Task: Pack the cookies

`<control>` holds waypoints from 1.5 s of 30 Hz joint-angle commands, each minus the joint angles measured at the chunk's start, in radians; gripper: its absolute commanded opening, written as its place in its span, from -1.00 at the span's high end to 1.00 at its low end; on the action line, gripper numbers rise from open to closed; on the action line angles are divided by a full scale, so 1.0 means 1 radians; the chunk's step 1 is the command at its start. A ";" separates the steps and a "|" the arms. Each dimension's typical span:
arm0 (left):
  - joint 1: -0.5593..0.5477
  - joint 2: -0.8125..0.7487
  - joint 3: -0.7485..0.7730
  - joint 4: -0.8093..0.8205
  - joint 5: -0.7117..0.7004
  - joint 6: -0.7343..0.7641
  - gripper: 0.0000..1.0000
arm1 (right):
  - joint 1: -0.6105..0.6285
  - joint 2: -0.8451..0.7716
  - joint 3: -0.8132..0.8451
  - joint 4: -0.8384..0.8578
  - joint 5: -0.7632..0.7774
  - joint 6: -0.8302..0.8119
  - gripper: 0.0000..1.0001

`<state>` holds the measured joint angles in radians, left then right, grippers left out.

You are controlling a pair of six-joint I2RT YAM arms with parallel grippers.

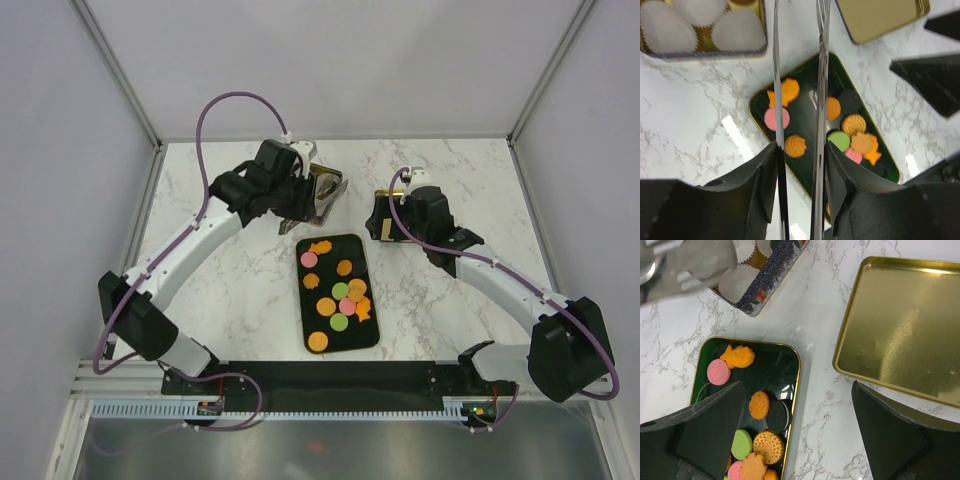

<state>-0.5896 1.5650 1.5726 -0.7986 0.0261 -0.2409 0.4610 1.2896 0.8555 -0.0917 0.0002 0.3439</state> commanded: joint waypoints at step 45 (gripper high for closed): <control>-0.280 -0.312 -0.425 -0.257 -0.112 -0.067 -0.04 | 0.004 -0.004 0.042 0.004 0.001 -0.008 -0.95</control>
<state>-0.8619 1.2633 1.1427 -1.0683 -0.0963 -0.2920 0.4610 1.2896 0.8555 -0.0925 0.0002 0.3439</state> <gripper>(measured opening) 0.522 0.976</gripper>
